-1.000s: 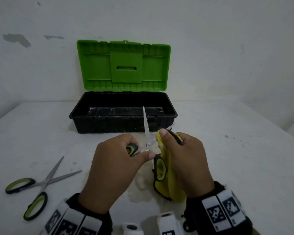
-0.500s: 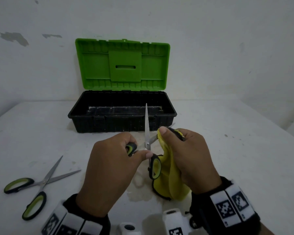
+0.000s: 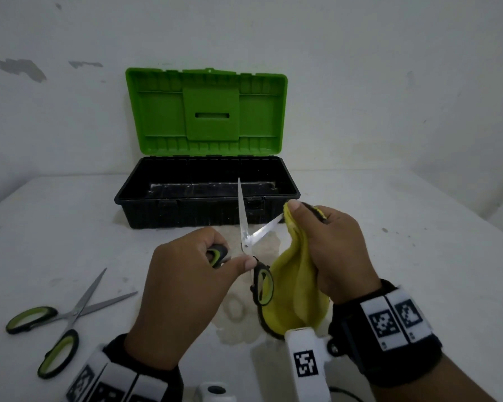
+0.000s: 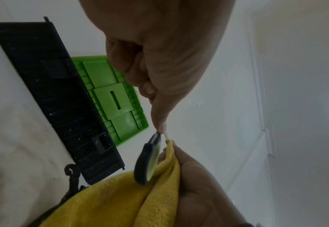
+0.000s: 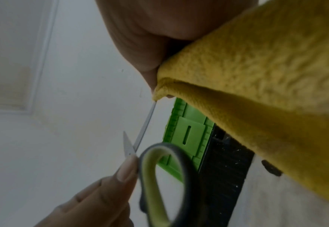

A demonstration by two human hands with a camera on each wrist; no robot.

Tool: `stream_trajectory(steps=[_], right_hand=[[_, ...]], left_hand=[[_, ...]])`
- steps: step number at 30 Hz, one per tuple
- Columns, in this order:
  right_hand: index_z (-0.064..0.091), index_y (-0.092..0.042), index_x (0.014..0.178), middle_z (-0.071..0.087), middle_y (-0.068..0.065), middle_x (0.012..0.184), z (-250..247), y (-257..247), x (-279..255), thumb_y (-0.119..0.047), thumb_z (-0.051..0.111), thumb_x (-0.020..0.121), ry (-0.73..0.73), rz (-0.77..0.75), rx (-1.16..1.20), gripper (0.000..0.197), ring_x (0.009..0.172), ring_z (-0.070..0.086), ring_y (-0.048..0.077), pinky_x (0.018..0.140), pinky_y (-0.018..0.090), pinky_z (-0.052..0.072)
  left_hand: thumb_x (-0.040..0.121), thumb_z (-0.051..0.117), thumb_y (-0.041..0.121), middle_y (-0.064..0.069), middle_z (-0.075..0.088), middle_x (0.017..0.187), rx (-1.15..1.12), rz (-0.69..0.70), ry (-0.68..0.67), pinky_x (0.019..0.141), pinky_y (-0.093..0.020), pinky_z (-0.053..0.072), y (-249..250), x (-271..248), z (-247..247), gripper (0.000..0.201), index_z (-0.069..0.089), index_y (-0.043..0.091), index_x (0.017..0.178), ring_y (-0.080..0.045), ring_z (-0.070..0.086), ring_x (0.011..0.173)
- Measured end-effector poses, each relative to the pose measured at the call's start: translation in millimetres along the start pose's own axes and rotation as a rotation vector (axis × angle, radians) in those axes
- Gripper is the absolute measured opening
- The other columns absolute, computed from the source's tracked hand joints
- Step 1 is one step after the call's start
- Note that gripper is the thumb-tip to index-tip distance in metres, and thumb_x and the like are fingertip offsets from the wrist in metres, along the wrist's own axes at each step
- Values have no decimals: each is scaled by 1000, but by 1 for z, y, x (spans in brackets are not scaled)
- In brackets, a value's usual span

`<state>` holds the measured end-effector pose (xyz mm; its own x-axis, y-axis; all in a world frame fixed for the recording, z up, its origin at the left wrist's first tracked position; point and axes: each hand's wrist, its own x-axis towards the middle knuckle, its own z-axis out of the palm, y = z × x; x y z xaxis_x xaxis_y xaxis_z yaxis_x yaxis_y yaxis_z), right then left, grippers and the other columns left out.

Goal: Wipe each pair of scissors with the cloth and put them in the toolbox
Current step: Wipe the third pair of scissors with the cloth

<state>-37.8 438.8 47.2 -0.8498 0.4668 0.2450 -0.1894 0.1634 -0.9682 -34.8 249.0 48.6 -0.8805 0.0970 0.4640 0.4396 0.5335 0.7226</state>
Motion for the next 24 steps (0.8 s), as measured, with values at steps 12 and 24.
stream_trajectory(steps=[12,24], right_hand=[[66,-18,66,57,-9,55,5,-3,-37,-31,71,90,-272,-151,-43,28,53,52,5,54,16,44],[60,-2,62,47,-2,50,-1,-8,-28,-48,74,80,-213,-148,-131,51,46,41,10,46,22,39]], left_hand=[[61,82,50,2,41,54,-277,-172,-188,49,-24,33,-4,2,4,46,60,10,66,-9,35,50],[59,77,58,-5,43,53,-221,-71,-165,48,-27,35,4,0,-6,51,59,11,64,-10,36,49]])
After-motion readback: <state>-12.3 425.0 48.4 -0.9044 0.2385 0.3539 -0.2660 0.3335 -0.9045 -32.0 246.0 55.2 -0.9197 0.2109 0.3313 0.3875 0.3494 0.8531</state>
